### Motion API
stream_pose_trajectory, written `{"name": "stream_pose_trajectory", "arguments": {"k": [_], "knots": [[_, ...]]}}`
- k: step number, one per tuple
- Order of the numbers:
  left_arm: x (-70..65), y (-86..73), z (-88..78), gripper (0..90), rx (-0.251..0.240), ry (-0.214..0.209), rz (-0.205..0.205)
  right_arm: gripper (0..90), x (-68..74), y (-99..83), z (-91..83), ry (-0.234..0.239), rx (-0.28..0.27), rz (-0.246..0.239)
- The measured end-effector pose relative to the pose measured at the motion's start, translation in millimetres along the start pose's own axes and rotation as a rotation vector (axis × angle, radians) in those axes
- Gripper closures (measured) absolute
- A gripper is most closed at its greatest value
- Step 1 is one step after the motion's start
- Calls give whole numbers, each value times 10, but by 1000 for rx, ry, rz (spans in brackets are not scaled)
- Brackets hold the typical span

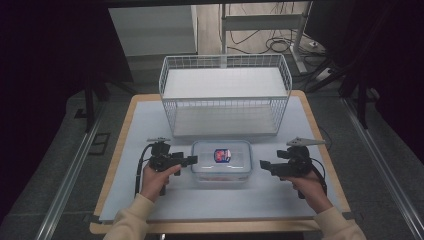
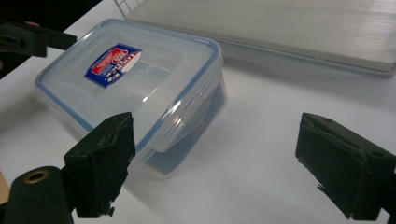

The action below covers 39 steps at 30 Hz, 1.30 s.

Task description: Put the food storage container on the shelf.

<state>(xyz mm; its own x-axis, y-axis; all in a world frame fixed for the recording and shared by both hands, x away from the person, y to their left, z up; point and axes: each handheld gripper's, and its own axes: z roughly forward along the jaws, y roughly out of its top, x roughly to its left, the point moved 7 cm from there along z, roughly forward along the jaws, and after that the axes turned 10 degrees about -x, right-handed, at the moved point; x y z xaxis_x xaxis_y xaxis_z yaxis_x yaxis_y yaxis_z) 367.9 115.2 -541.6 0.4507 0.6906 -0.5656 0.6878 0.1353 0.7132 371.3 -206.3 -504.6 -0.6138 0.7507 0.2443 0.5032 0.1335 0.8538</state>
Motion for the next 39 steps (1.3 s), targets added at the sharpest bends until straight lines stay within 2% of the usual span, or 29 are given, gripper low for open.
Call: {"name": "stream_pose_trajectory", "arguments": {"k": [5, 9, 10, 14, 17, 23, 27, 28, 29, 30, 33, 34, 38, 39], "knots": [[10, -31, 111, 186, 28, -34, -44, 125, 14, 44, -1, 5, -9, 0], [14, -75, 160, 186, 61, -49, -53, 126, 17, 49, 33, 7, -5, 6], [29, -95, 177, 187, 67, -59, -72, 126, 27, 40, 70, 12, 4, 2], [12, -106, 188, 208, 74, -83, -86, 126, 57, 38, 138, 35, 11, 10], [-20, -112, 194, 260, 79, -99, -92, 125, 76, 42, 198, 50, 23, 23], [-8, -109, 190, 280, 70, -103, -111, 126, 110, 28, 333, 71, 49, 36], [-1, -109, 188, 289, 64, -106, -119, 137, 107, 21, 466, 87, 78, 74], [-2, -110, 189, 289, 63, -106, -118, 149, 88, 18, 533, 103, 93, 121], [-2, -110, 189, 289, 63, -106, -118, 149, 88, 18, 533, 103, 93, 121], [-2, -110, 190, 288, 63, -107, -117, 162, 79, 14, 571, 116, 99, 152], [-2, -110, 190, 288, 62, -107, -116, 166, 76, -6, 605, 124, 117, 166], [-2, -110, 191, 289, 61, -107, -116, 178, 81, -33, 635, 138, 133, 190], [-4, -112, 193, 288, 57, -108, -114, 186, 95, -67, 670, 160, 150, 208], [-4, -112, 193, 288, 57, -108, -114, 189, 103, -76, 680, 171, 156, 226]]}}
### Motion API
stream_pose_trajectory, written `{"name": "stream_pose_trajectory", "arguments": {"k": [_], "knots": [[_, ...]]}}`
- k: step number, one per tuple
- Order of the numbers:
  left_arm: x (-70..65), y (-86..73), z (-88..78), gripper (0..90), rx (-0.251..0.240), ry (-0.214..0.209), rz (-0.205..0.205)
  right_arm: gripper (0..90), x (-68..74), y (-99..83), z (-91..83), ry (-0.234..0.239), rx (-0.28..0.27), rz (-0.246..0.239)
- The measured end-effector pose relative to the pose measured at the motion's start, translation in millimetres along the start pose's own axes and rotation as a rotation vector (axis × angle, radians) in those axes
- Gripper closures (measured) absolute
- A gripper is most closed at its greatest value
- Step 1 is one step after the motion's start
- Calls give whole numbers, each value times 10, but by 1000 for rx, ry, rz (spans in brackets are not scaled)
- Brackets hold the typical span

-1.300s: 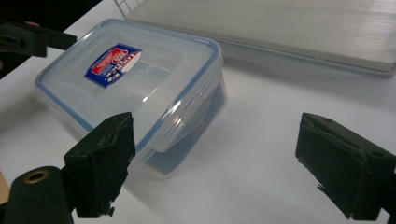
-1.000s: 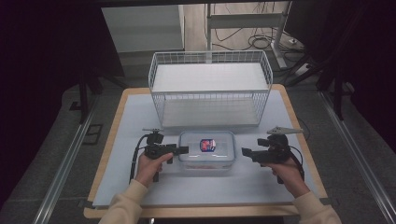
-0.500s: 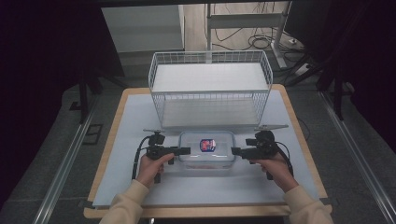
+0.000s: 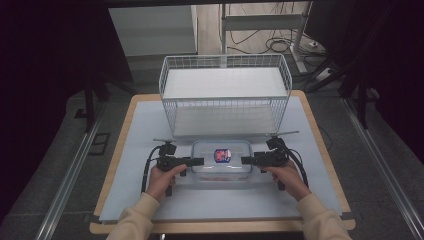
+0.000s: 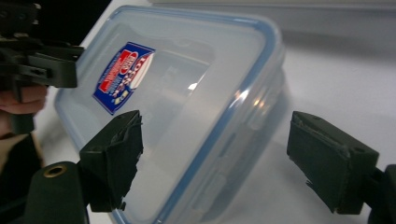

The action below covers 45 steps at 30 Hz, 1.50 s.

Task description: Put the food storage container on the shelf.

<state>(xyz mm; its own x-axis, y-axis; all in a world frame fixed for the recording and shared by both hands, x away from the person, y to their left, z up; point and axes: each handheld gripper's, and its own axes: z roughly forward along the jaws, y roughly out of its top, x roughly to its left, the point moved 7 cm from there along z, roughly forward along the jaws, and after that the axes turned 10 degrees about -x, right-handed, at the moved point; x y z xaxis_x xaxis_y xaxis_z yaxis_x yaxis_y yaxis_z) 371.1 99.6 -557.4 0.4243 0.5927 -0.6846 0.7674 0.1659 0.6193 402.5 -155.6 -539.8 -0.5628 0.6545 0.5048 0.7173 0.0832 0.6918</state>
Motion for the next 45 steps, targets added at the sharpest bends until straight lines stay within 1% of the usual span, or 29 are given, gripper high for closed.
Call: {"name": "stream_pose_trajectory", "arguments": {"k": [1, 2, 3, 5, 8, 9, 14, 16, 18, 19, 20, 21, 23, 24, 26, 27, 28, 29, 30, 32, 35, 37, 40, 42, 43, 45], "knots": [[0, 0, 0, 288, 0, 0, 0, 196, 0, -7, 11, 15, 5, 18], [-1, 0, 1, 288, 0, 1, 1, 196, 0, -7, 11, 15, 5, 18], [-2, -1, 3, 287, -2, 1, 2, 207, -4, -17, 22, 36, 9, 42], [-3, -3, 2, 287, 0, 3, 3, 234, 3, -33, 40, 71, 13, 66], [-3, -3, 1, 286, 0, 3, 4, 237, 9, -40, 47, 78, 12, 68], [-10, -4, 0, 287, -4, 4, 12, 272, 3, -30, 26, 80, 9, 71], [-35, -16, -20, 294, -16, 7, 33, 347, -30, -24, -21, 113, -7, 114], [-44, -24, -37, 306, -24, 5, 40, 358, -28, -26, -40, 123, -12, 103], [-48, -27, -46, 321, -30, 5, 41, 365, -23, -26, -47, 124, -16, 98], [-55, -31, -55, 328, -35, 5, 44, 383, -9, -29, -71, 127, -18, 96], [-73, -41, -74, 332, -40, 7, 58, 392, -8, -31, -80, 131, -24, 88], [-73, -41, -74, 339, -40, 7, 58, 392, -8, -31, -80, 131, -24, 88], [-102, -59, -105, 352, -56, 10, 76, 417, 13, -41, -118, 137, -38, 77], [-112, -66, -119, 360, -61, 9, 81, 436, 23, -47, -132, 138, -42, 71], [-120, -73, -134, 384, -65, 8, 84, 442, 28, -51, -148, 139, -47, 67], [-138, -90, -163, 394, -71, 6, 92, 451, 53, -67, -176, 139, -57, 45], [-138, -90, -163, 399, -71, 6, 92, 451, 53, -67, -176, 139, -57, 45], [-157, -111, -188, 407, -80, 7, 100, 458, 84, -77, -200, 132, -63, 22], [-165, -120, -201, 414, -86, 7, 103, 462, 95, -83, -210, 129, -65, 11], [-183, -140, -225, 428, -92, 4, 109, 472, 118, -94, -230, 128, -73, 3], [-204, -158, -241, 436, -97, 10, 130, 481, 144, -123, -260, 130, -89, -8], [-211, -163, -244, 438, -101, 13, 133, 483, 153, -137, -272, 128, -98, -20], [-224, -180, -256, 439, -108, 10, 155, 490, 164, -145, -281, 128, -107, -17], [-224, -183, -263, 441, -107, 6, 160, 494, 164, -148, -284, 131, -114, -12], [-227, -186, -267, 448, -114, 4, 161, 500, 167, -155, -294, 138, -122, 2], [-235, -188, -270, 449, -117, 9, 161, 502, 170, -162, -300, 137, -129, 2]]}}
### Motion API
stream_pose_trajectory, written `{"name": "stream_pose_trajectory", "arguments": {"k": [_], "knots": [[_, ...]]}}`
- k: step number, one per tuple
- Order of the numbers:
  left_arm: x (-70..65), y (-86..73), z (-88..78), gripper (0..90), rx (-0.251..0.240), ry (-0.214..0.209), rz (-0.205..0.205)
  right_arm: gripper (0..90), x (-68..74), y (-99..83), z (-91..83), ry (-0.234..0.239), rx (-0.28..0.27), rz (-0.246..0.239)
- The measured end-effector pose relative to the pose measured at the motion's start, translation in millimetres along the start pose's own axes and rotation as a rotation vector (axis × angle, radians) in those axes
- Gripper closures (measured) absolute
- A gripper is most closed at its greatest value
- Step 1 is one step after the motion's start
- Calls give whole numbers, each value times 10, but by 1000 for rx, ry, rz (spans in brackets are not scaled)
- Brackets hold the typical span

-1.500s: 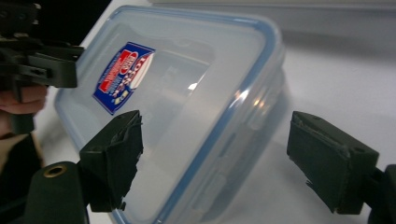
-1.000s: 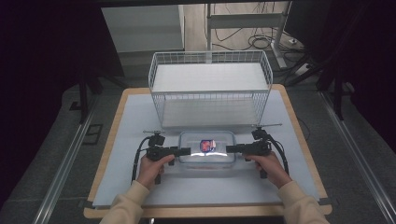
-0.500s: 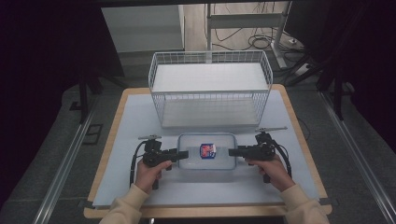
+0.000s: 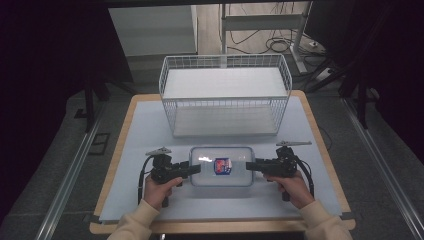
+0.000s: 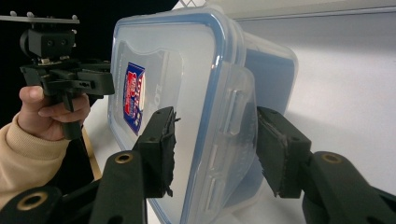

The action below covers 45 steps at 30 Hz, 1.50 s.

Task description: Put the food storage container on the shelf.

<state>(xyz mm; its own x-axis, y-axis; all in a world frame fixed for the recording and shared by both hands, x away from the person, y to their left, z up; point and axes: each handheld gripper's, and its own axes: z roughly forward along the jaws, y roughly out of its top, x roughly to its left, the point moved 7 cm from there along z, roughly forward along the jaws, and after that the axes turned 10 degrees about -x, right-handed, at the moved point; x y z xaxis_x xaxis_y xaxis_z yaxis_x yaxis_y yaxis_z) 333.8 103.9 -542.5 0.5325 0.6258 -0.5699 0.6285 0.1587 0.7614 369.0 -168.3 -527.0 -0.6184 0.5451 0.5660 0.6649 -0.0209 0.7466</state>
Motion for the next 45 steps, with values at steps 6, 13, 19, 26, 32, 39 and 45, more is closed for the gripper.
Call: {"name": "stream_pose_trajectory", "arguments": {"k": [6, 13, 19, 26, 32, 39, 45], "knots": [[-43, 0, -12, 455, -12, 11, 17, 508, 25, -5, -22, -6, -8, 1], [-90, 14, -23, 465, -23, 25, 49, 509, 32, 8, -46, -6, -15, -4], [-142, 58, -54, 466, -44, 24, 61, 509, 68, 46, -72, 0, -31, -16], [-215, 149, -105, 472, -74, 13, 74, 510, 168, 159, -133, 6, -64, -68], [-252, 190, -118, 472, -77, 13, 93, 510, 211, 213, -164, 10, -80, -96], [-303, 256, -152, 471, -99, 16, 115, 510, 260, 271, -187, 14, -97, -122], [-328, 298, -167, 469, -104, 20, 124, 510, 290, 305, -194, 15, -105, -131]]}}
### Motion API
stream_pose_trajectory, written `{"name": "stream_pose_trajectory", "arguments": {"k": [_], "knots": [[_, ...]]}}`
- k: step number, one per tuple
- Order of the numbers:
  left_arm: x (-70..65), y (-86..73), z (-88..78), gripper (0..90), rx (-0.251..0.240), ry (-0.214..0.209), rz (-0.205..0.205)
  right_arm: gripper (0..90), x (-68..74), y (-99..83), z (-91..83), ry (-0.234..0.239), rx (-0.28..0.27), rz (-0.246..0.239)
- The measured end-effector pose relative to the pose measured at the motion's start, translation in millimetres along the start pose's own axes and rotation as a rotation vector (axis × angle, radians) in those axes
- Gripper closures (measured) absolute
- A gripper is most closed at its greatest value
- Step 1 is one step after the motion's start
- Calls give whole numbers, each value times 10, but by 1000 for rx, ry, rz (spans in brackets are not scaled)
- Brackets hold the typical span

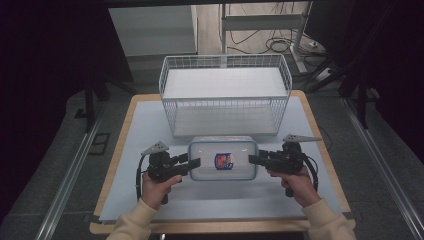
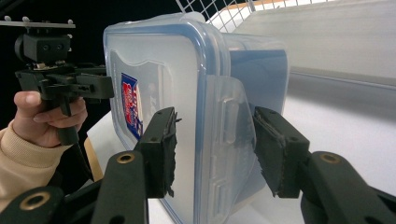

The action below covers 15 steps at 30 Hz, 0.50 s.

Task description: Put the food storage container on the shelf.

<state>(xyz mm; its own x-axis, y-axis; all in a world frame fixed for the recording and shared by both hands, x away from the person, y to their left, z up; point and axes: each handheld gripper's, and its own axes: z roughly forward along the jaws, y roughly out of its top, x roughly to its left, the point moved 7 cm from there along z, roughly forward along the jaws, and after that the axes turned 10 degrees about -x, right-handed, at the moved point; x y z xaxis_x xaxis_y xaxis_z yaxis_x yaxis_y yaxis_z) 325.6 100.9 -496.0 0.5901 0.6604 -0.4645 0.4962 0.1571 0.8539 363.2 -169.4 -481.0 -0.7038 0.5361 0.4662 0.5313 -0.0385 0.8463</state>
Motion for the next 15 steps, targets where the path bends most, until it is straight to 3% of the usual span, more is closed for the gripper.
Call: {"name": "stream_pose_trajectory", "arguments": {"k": [10, 15], "knots": [[-28, 89, 5, 469, -3, -7, 14, 509, 38, 102, -29, -1, -13, -32], [-36, 222, 7, 468, -17, -10, 27, 509, 57, 208, -24, 1, -29, -42]]}}
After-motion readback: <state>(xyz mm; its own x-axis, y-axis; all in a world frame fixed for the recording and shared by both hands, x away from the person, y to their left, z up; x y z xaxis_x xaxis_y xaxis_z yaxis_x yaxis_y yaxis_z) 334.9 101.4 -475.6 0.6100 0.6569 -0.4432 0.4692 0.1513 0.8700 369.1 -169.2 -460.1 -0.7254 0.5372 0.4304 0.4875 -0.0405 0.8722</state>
